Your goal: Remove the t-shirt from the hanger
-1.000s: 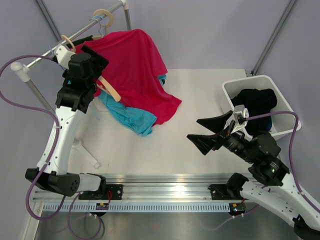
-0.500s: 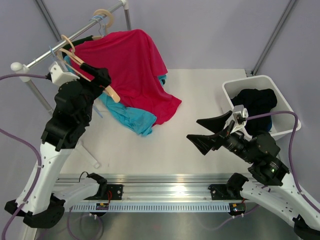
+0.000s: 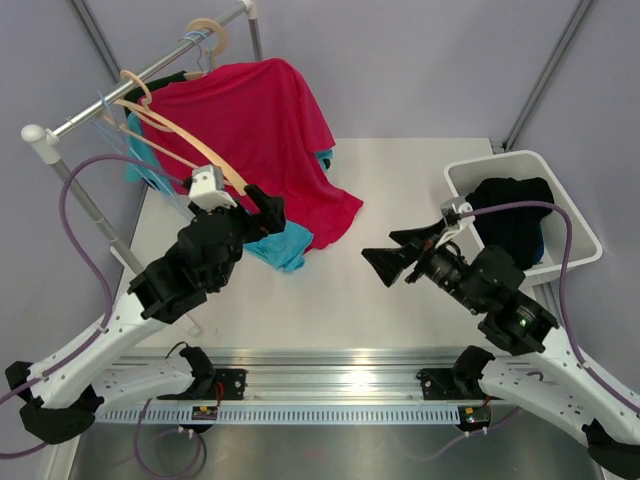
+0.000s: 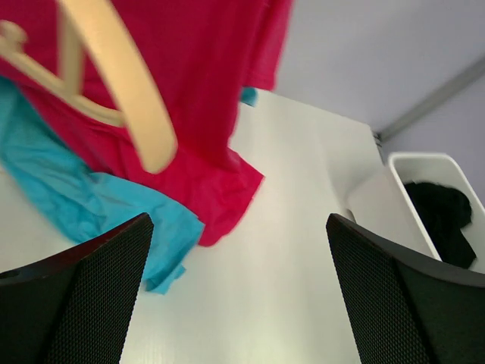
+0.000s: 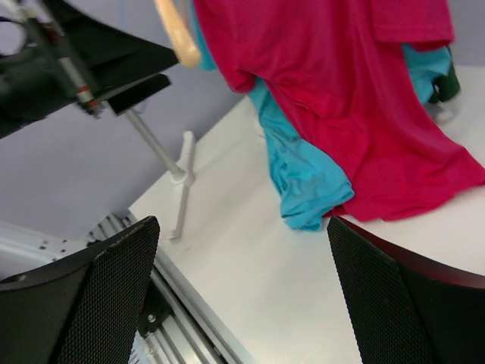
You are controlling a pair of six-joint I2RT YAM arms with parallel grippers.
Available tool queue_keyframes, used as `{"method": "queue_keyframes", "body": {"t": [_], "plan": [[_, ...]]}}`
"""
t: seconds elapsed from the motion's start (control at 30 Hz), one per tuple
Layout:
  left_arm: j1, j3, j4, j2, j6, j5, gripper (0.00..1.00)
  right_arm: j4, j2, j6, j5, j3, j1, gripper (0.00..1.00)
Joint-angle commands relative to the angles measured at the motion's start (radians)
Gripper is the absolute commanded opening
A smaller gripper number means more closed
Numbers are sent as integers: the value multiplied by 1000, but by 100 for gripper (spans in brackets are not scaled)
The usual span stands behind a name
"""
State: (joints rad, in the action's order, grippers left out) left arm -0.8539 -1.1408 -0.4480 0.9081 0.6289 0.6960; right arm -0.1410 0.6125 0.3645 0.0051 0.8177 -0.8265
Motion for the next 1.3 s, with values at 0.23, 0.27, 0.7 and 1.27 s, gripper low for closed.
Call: {"method": "queue_keyframes", "body": {"t": [0.23,0.27,0.7,1.27], "plan": [[-198,168,400,35,-316,-274,99,-256,150,138,458,130,0,99],[-201,180,419,32,-334,-314,99,-281,156,172,467,142,0,99],[-201,460,594,-110,-422,-494,99,-304,184,254,486,49,0,100],[-201,539,543,-285,-403,-420,99,-181,101,183,467,-54,-2,99]]}}
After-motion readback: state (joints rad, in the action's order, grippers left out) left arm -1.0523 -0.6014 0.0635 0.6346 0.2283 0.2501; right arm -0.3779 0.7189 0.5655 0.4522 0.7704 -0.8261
